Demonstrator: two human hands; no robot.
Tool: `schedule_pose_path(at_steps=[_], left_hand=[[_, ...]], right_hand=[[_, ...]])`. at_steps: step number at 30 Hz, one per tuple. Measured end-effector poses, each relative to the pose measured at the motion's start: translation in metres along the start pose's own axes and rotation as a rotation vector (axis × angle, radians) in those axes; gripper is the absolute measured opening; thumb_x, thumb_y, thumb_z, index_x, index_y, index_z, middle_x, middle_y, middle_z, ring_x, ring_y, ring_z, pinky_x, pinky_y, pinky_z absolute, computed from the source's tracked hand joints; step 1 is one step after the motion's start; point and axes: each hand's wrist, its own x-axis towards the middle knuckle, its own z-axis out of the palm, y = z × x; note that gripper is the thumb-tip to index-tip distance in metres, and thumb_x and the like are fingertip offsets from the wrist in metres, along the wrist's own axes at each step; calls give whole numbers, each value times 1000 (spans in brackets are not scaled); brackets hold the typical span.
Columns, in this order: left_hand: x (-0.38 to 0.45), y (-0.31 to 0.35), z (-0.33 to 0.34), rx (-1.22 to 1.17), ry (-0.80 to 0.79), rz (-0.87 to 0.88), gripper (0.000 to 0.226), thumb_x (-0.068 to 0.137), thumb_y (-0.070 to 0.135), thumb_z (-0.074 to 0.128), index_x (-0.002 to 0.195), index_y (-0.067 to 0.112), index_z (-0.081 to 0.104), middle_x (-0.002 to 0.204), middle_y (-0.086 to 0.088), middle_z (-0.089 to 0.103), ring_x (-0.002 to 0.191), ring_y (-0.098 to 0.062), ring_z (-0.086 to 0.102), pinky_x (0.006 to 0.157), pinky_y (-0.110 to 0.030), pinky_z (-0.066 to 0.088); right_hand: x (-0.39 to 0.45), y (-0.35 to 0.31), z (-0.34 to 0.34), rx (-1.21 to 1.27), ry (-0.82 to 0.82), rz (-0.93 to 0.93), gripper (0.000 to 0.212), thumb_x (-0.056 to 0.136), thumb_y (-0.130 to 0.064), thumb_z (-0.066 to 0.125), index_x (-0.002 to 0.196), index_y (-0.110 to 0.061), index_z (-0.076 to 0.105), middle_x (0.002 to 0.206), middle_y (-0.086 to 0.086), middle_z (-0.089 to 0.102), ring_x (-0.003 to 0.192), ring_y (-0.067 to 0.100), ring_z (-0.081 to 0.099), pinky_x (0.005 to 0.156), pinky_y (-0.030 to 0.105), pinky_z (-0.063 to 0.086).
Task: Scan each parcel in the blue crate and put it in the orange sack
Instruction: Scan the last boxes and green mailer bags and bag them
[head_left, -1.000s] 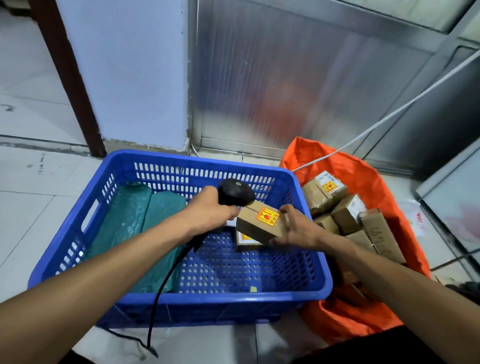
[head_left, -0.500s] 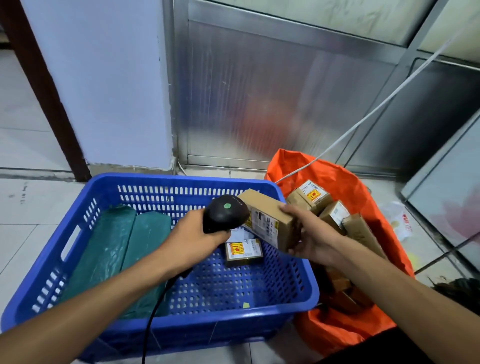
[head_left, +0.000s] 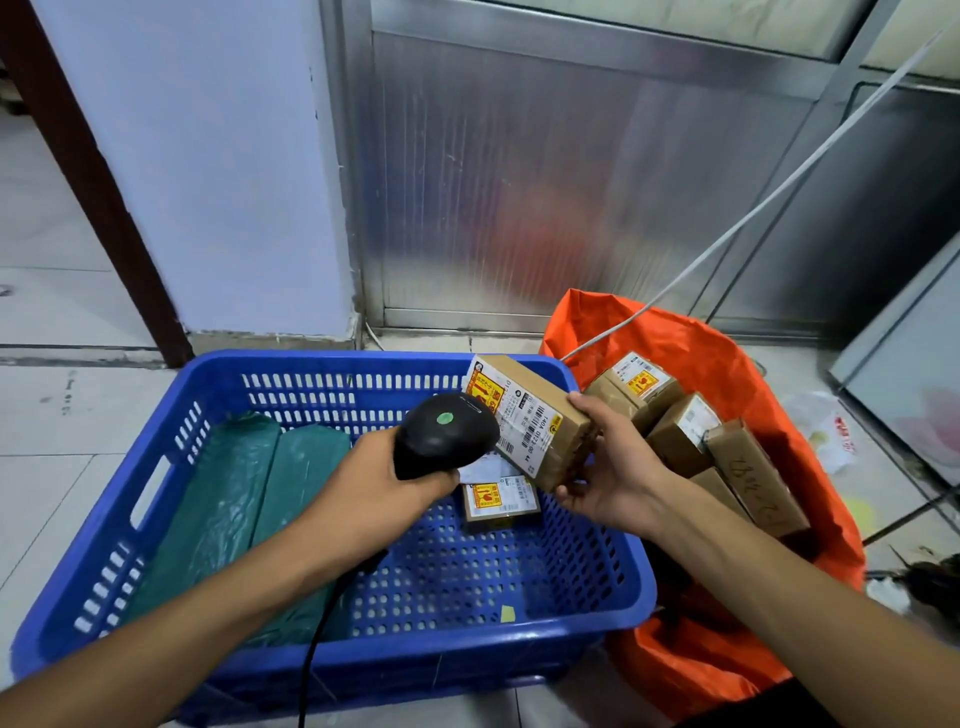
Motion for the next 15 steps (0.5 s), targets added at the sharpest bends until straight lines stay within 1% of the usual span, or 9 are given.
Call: schedule_pose_path(at_steps=[3, 6, 7, 11, 13, 15], left_hand=[[0, -1, 0, -6, 6, -7, 21, 84, 5, 73, 77, 24, 70, 60, 3, 67, 60, -8, 60, 59, -16, 45], [2, -4, 0, 14, 7, -17, 11, 84, 8, 73, 82, 19, 71, 65, -2, 67, 64, -12, 60, 64, -25, 45], [2, -4, 0, 20, 5, -19, 9, 85, 9, 72, 84, 18, 71, 67, -4, 66, 65, -13, 59, 64, -25, 45], [1, -5, 3, 64, -20, -6, 14, 86, 11, 72, 81, 23, 69, 65, 5, 64, 63, -6, 57, 61, -20, 43], [0, -6, 4, 78, -38, -9, 15, 86, 13, 72, 80, 25, 67, 60, 8, 63, 57, 1, 55, 60, -20, 42], [0, -7, 4, 80, -51, -13, 17, 87, 13, 72, 76, 25, 66, 54, 10, 60, 51, 3, 51, 59, -21, 41]], right_hand=[[3, 1, -3, 6, -3, 17, 38, 85, -55, 66, 94, -17, 67, 89, 12, 70, 83, 28, 63, 56, 27, 41], [4, 3, -5, 20, -13, 38, 40, 85, -55, 66, 99, -18, 68, 94, 13, 71, 87, 29, 64, 57, 28, 43], [4, 3, -5, 25, -14, 39, 40, 85, -55, 66, 100, -18, 69, 96, 13, 71, 88, 29, 64, 57, 28, 44], [6, 5, -6, 43, -22, 40, 39, 86, -56, 64, 102, -20, 68, 102, 12, 69, 91, 29, 63, 58, 28, 46], [7, 5, -7, 52, -26, 42, 39, 86, -56, 63, 101, -20, 68, 100, 12, 70, 90, 29, 64, 58, 28, 46], [7, 5, -7, 58, -27, 45, 39, 87, -57, 63, 99, -20, 68, 99, 12, 70, 89, 29, 64, 58, 29, 46]])
